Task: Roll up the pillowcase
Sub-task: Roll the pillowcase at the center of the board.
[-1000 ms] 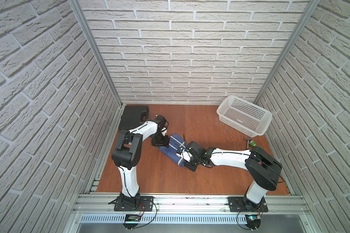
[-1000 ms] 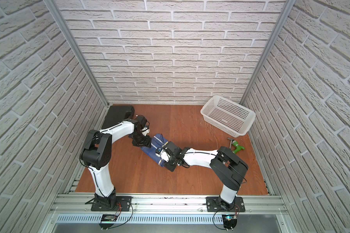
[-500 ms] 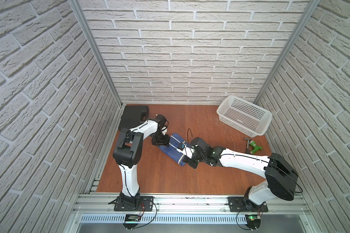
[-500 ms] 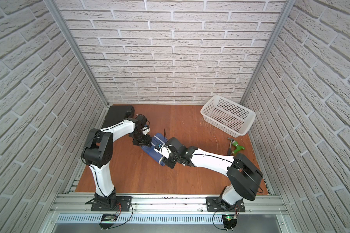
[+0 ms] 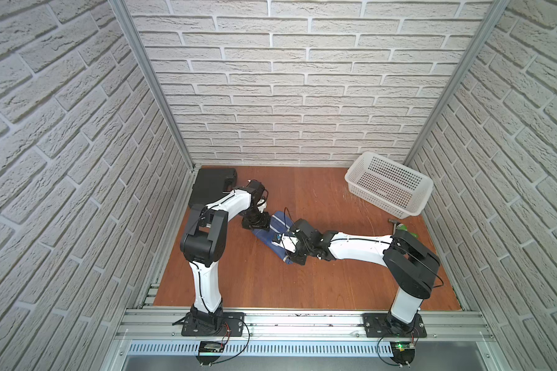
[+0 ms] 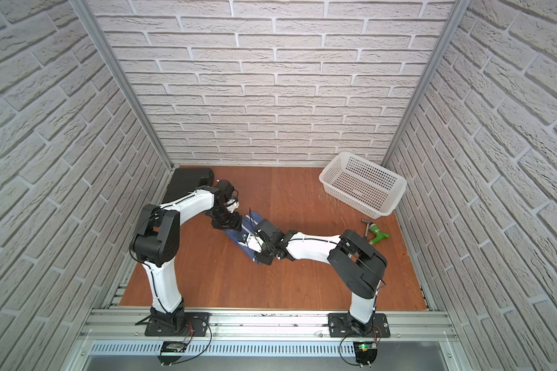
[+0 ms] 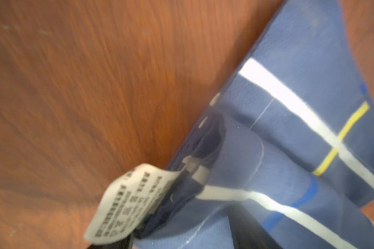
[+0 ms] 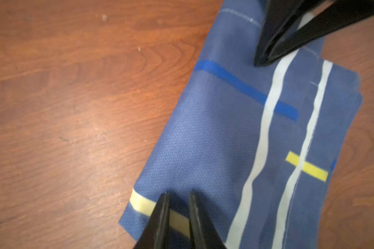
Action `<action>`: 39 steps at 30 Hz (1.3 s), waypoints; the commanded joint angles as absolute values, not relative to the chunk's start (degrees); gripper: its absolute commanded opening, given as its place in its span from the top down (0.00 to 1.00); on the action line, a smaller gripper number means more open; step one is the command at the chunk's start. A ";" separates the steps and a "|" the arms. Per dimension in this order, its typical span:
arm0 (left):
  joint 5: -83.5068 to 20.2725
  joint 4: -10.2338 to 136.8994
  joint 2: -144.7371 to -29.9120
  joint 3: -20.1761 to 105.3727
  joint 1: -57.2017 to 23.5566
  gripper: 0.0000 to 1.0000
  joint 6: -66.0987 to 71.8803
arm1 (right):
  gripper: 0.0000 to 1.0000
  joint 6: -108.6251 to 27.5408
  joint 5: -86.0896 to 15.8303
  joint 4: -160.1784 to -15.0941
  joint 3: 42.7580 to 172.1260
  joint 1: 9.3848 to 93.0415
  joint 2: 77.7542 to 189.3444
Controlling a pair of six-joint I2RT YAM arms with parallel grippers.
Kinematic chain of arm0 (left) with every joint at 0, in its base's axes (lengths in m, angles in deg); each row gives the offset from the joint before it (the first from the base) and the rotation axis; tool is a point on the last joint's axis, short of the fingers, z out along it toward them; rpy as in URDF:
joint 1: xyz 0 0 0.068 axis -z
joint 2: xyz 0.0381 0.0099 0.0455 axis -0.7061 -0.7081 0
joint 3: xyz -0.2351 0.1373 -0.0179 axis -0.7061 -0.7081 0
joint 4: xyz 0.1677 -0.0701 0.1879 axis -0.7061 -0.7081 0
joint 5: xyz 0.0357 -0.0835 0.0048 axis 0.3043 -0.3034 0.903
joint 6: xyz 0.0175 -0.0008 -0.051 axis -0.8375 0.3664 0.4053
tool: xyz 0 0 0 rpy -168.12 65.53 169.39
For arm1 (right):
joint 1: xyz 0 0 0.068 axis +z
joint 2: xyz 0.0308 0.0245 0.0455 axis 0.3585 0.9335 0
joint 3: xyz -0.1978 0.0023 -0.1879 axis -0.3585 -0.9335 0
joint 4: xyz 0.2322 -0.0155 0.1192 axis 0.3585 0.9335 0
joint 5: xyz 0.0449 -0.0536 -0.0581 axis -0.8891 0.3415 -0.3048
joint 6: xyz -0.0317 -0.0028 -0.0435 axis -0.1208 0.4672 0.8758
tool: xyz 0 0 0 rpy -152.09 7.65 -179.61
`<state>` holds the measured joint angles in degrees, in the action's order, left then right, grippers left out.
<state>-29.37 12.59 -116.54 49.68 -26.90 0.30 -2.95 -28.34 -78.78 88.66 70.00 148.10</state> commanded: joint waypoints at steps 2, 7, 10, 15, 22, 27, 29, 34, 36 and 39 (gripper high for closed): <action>-29.26 11.29 -118.55 51.07 -27.72 0.29 -0.39 | 0.80 0.20 -25.79 -76.61 85.36 70.48 148.11; -29.06 10.94 -119.59 51.79 -27.96 0.29 -0.30 | 0.80 -0.22 -25.36 -75.94 85.51 70.49 146.34; -28.79 9.87 -120.34 53.06 -28.05 0.29 -0.60 | 0.78 -1.60 -27.13 -74.78 86.71 70.49 142.69; -28.70 8.91 -119.97 55.24 -28.12 0.29 -0.78 | 0.66 -5.26 -29.13 -76.10 89.67 73.06 137.89; -28.71 8.03 -117.85 56.26 -28.11 0.28 -0.12 | 0.49 -2.65 -11.87 -77.72 94.46 80.51 144.95; -28.73 7.87 -115.74 55.54 -28.10 0.28 0.41 | 0.41 -3.43 -6.41 -78.92 96.45 81.02 149.90; -28.55 7.73 -115.17 55.37 -28.08 0.27 0.48 | 0.40 -4.09 -5.04 -77.37 98.16 81.13 152.25; -28.00 7.48 -113.30 54.68 -28.31 0.27 0.24 | 0.40 -1.89 -0.52 -77.92 99.58 83.17 155.17; -28.08 7.43 -112.71 54.19 -28.56 0.27 0.00 | 0.41 -1.24 0.42 -77.73 100.68 83.76 156.85; -28.26 7.55 -111.78 52.98 -29.01 0.27 -0.09 | 0.42 -0.80 2.98 -76.39 102.15 84.46 159.68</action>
